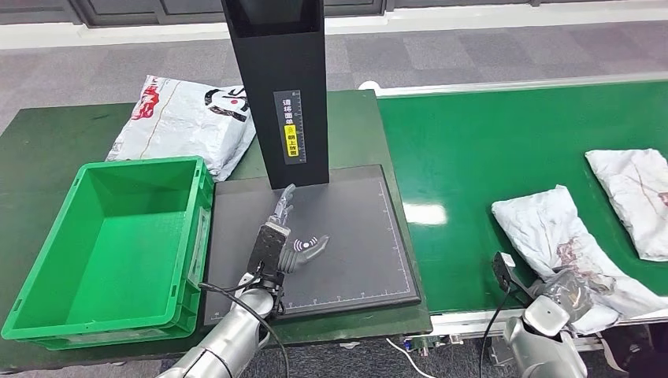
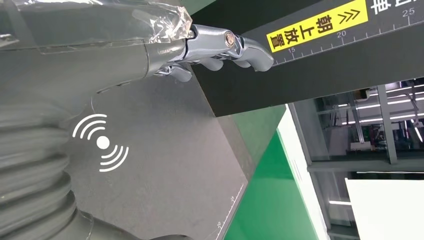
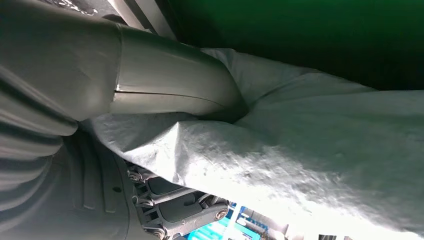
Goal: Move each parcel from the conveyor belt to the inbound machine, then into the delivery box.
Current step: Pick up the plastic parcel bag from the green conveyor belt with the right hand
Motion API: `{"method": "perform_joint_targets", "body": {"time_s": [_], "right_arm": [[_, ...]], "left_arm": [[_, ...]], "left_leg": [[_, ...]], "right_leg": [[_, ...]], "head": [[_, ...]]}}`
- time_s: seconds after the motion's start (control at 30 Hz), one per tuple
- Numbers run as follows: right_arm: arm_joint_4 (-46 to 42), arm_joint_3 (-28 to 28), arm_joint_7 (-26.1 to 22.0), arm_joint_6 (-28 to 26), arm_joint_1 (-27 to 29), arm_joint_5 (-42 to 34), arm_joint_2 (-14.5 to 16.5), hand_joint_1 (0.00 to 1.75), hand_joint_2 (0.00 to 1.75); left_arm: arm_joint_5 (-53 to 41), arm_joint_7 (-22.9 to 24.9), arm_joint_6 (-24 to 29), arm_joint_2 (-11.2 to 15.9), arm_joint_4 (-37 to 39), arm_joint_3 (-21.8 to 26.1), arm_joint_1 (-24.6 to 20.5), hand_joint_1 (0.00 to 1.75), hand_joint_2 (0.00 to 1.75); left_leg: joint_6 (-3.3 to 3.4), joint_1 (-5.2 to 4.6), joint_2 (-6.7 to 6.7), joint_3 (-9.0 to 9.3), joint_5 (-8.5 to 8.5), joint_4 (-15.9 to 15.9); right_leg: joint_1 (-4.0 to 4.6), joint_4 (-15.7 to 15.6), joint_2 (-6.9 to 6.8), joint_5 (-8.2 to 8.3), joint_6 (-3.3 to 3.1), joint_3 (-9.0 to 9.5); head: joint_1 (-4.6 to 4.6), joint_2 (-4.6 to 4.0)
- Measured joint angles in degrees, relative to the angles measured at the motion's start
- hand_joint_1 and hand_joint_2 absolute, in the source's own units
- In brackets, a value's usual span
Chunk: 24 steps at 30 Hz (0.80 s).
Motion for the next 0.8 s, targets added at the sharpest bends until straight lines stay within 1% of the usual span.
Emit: {"method": "perform_joint_targets", "body": {"time_s": [0.1,0.17,0.3,0.4,0.53,0.7,0.8], "right_arm": [[0.0,0.0,-0.79,-0.37,0.03,-0.05,0.0,1.75,1.75],[-0.03,0.0,-2.28,-1.91,0.1,-0.2,0.01,1.75,1.75],[-2.26,-0.04,-8.82,-6.69,1.35,-1.16,0.55,1.75,1.75],[-8.48,-0.07,-14.56,-7.58,3.59,-3.06,2.21,1.75,1.75],[-16.68,-0.08,-19.39,-7.73,5.71,-5.79,4.27,1.75,1.75],[-30.52,-0.09,-31.85,-7.75,8.36,-12.47,7.82,1.75,1.75],[-37.63,1.01,-36.2,-7.75,8.79,-15.88,9.97,1.75,1.75]], "left_arm": [[-0.01,0.01,-0.26,-0.02,0.0,0.01,0.0,0.0,1.75],[0.3,0.01,-0.79,-0.02,0.06,0.11,0.0,0.0,1.75],[-0.19,0.01,-0.86,0.02,0.62,0.69,-0.08,0.0,1.75],[-1.28,0.01,-0.1,0.16,1.38,1.14,-0.4,0.0,1.75],[-1.99,0.01,0.56,0.54,2.38,1.82,-1.14,0.0,1.75],[-4.27,0.15,3.44,1.94,3.0,3.42,-2.82,0.0,1.75],[-5.02,0.65,5.18,3.13,3.01,4.79,-4.37,0.0,1.75]], "left_leg": [[0.0,0.0,0.0,0.01,0.0,0.0],[0.0,0.0,0.01,0.01,0.0,0.0],[0.0,0.0,0.02,-0.02,-0.01,0.0],[0.0,0.0,0.0,-0.05,0.0,-0.01],[0.01,0.0,-0.05,-0.11,0.01,-0.01],[0.01,0.0,0.0,-0.25,0.04,-0.01],[0.02,0.01,-0.07,-0.29,0.1,-0.01]], "right_leg": [[0.0,0.0,0.0,0.0,0.0,0.01],[0.0,0.0,0.0,0.0,0.0,0.0],[-0.01,0.01,0.0,0.01,0.0,-0.01],[-0.01,0.03,0.0,0.0,0.0,-0.06],[-0.01,0.04,-0.08,0.0,0.0,-0.09],[-0.01,0.09,-0.03,0.02,0.0,-0.26],[0.0,0.1,-0.12,0.02,0.01,-0.26]], "head": [[0.0,0.0],[0.0,0.0],[0.0,0.0],[0.0,0.0],[0.0,0.0],[0.0,0.0],[0.0,0.0]]}}
